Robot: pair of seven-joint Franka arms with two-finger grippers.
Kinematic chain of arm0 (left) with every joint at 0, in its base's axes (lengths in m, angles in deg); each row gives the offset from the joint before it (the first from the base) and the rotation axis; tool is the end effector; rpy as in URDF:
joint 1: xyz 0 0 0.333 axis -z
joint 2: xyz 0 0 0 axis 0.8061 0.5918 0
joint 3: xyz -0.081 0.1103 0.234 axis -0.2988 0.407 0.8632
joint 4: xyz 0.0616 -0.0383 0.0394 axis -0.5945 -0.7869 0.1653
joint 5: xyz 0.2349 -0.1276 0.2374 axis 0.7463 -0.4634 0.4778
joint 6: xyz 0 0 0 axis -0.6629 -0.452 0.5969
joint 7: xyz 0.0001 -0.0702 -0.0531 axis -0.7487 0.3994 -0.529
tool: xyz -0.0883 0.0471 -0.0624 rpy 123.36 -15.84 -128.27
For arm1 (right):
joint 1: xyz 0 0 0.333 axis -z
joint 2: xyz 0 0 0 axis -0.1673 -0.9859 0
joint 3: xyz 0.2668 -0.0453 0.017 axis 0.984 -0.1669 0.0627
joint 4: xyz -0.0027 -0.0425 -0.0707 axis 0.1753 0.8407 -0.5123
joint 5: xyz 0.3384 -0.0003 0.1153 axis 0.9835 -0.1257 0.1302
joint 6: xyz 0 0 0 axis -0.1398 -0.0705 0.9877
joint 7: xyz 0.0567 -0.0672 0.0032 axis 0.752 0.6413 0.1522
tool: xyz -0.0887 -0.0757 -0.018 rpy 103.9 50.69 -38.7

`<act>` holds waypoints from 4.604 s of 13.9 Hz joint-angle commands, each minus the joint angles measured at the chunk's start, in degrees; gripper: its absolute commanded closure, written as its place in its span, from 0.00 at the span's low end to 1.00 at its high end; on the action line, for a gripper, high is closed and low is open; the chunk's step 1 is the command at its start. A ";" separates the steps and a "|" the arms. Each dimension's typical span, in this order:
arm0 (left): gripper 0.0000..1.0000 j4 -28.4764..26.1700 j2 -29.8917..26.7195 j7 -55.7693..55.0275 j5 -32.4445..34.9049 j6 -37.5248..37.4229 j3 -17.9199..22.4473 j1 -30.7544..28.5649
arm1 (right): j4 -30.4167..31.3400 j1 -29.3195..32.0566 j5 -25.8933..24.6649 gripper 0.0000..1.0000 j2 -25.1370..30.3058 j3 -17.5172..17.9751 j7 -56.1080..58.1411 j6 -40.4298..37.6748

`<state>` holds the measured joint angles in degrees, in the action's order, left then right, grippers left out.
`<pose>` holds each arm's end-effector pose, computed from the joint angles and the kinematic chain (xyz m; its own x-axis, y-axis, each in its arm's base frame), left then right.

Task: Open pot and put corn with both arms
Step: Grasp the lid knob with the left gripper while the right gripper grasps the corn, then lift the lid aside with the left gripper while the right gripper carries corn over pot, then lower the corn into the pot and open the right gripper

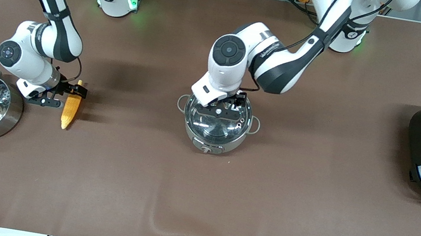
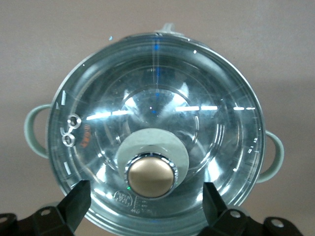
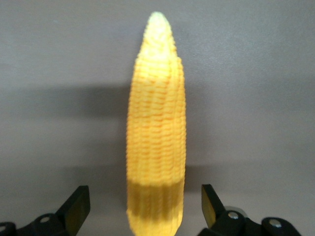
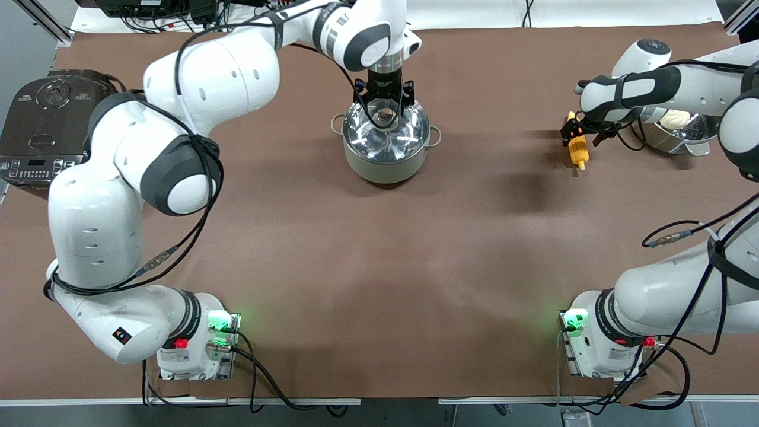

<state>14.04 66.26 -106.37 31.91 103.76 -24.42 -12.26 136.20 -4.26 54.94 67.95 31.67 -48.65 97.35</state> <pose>0.4606 -0.4734 0.3296 0.9949 -0.0615 -0.0794 -0.0615 -0.9981 0.0025 0.4837 -0.0385 0.1777 0.9955 -0.0081 -0.0948 -0.0103 -0.9997 -0.0220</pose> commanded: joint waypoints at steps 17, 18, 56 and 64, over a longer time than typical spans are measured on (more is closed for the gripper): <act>1.00 0.94 1.33 -3.13 0.32 0.35 0.66 0.73 | -30.06 -3.34 0.77 0.99 0.52 0.88 0.63 -36.84; 1.00 0.94 1.33 -3.13 0.23 0.35 0.66 0.73 | -30.59 -3.78 0.85 0.99 0.61 1.05 0.28 -37.63; 1.00 -1.34 7.03 22.54 -4.25 -1.60 11.82 -25.55 | -51.78 -46.78 0.68 0.00 -13.64 0.53 -50.46 -28.83; 0.00 -3.80 8.62 22.54 -4.08 1.76 11.56 -24.75 | -50.64 -25.96 4.72 0.00 0.68 0.70 -32.63 -43.60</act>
<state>11.26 75.84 -84.18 29.16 105.31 -13.15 -37.35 83.15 -35.34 57.84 64.65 31.07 -85.60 55.88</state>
